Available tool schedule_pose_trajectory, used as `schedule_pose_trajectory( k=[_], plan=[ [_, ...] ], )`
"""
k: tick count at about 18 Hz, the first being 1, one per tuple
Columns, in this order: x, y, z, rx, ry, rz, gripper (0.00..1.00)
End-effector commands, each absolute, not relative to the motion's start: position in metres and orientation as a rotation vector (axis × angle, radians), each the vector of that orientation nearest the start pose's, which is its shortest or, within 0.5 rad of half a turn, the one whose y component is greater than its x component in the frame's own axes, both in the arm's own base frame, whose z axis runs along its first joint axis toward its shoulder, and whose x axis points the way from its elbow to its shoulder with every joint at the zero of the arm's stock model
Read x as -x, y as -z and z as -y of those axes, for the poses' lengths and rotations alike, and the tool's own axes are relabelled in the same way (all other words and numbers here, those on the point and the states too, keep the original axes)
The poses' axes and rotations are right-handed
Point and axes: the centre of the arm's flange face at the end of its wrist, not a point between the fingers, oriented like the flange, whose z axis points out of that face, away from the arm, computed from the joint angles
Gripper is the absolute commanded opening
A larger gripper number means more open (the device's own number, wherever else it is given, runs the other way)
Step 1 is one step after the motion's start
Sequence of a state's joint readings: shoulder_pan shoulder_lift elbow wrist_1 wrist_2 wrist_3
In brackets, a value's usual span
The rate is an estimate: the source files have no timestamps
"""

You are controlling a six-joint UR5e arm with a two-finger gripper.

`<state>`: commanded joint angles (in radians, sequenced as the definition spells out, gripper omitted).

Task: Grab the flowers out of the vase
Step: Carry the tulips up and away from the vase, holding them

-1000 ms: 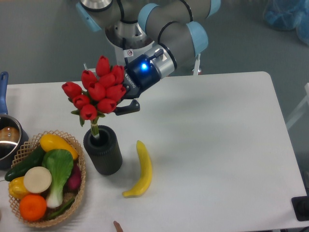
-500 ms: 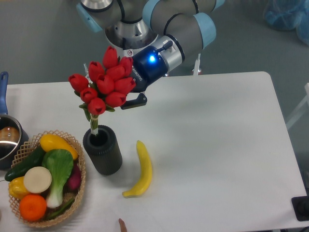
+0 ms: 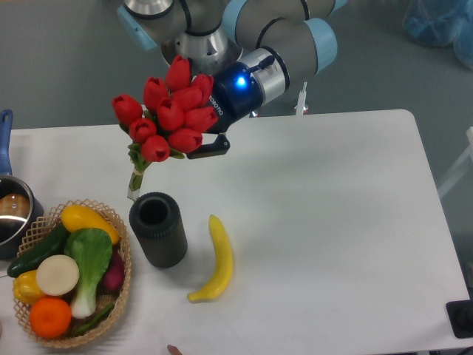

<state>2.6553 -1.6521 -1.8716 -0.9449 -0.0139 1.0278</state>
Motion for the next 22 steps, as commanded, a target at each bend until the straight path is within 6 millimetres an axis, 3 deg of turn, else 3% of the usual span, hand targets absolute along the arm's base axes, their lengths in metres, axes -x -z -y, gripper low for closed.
schedule_pose_trajectory(
  k=[10, 22],
  plan=[
    [0.376, -0.479, -0.415, 1.706, 0.43, -0.135, 0.39],
    [0.404, -0.468, -0.386, 1.769, 0.342, -0.074, 0.39]
  ],
)
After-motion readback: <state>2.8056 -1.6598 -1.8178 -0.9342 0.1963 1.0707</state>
